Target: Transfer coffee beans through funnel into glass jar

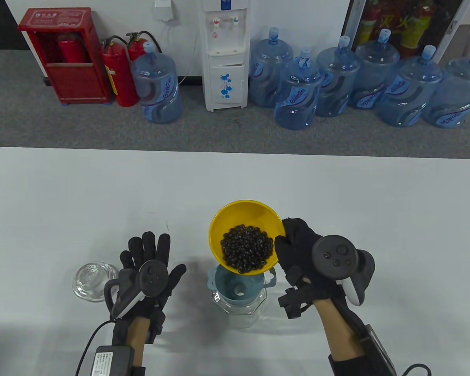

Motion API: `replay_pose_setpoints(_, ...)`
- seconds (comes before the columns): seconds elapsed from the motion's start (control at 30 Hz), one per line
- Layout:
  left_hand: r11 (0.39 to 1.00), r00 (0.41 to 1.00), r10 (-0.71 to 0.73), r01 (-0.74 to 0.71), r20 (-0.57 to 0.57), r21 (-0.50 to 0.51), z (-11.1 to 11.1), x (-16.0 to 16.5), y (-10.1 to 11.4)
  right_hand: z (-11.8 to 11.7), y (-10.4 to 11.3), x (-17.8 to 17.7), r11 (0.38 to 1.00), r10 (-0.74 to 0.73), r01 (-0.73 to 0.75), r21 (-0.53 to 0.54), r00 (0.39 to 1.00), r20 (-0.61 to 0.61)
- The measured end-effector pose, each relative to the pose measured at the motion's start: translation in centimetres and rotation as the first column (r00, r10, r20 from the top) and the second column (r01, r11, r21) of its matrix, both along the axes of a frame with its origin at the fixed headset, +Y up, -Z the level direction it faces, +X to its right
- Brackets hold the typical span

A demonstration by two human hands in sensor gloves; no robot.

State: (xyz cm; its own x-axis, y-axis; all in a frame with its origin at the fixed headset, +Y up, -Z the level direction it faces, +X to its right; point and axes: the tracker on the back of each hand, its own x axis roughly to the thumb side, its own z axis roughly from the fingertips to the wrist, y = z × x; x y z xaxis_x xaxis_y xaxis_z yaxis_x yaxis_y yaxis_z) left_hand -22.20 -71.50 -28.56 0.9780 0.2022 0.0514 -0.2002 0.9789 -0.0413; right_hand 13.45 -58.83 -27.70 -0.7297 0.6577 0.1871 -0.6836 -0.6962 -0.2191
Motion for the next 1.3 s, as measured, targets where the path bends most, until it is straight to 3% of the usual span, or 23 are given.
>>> replay_pose_setpoints(1.3, 1.0, 1.0, -0.003, 0.003, -0.002, -0.005, 0.05, 0.01, 0.06, 0.72, -0.3, -0.43, 0.996, 0.036, -0.035, 0.078, 0.999, -0.021)
